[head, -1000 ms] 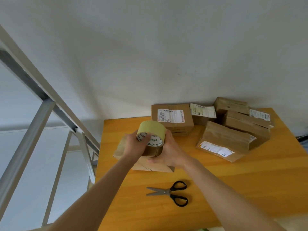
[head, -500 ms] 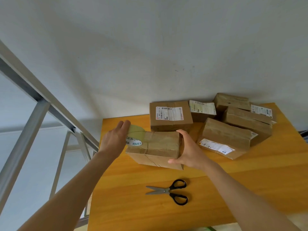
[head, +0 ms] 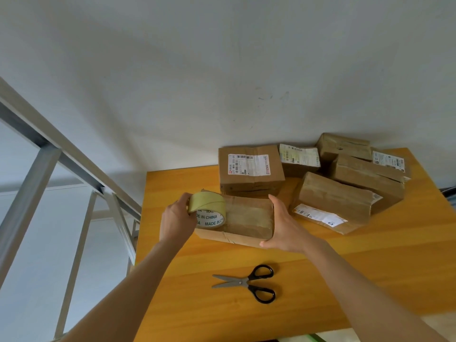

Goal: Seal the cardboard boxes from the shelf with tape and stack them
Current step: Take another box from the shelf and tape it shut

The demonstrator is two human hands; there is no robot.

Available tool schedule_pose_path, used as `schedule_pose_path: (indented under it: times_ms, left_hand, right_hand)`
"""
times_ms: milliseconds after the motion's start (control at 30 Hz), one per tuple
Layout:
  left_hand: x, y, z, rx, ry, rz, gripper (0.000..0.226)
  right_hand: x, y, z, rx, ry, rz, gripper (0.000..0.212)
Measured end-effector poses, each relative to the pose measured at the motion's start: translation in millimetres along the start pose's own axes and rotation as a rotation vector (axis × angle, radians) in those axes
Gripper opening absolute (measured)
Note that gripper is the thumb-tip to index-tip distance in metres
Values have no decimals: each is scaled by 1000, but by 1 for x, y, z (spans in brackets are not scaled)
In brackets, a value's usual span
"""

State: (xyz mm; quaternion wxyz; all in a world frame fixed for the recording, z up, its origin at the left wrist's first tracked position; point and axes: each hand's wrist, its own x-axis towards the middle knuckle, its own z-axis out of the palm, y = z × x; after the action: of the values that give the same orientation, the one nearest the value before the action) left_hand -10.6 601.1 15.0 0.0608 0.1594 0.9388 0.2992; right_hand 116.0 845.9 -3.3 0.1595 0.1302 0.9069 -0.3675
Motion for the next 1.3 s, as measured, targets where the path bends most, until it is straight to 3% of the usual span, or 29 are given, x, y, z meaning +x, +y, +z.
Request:
schedule_pose_path:
  times_ms: [267,467,600,1300]
  left_hand:
    - [17,12,-9,151,-44,196,26]
    - [38,-12,-38,494,-56,245,45]
    - [51,-15,-37,596,-91,230,48]
    - [62,-39,-14,616,-179,233,52]
  right_hand:
    - [6,6,4,-63,30,-40,113]
    - [4,19,-1,-112,69,-14,111]
    - [6,19,0,-94,77,-20,111]
    - [10,23,-5,-130,31,-9,113]
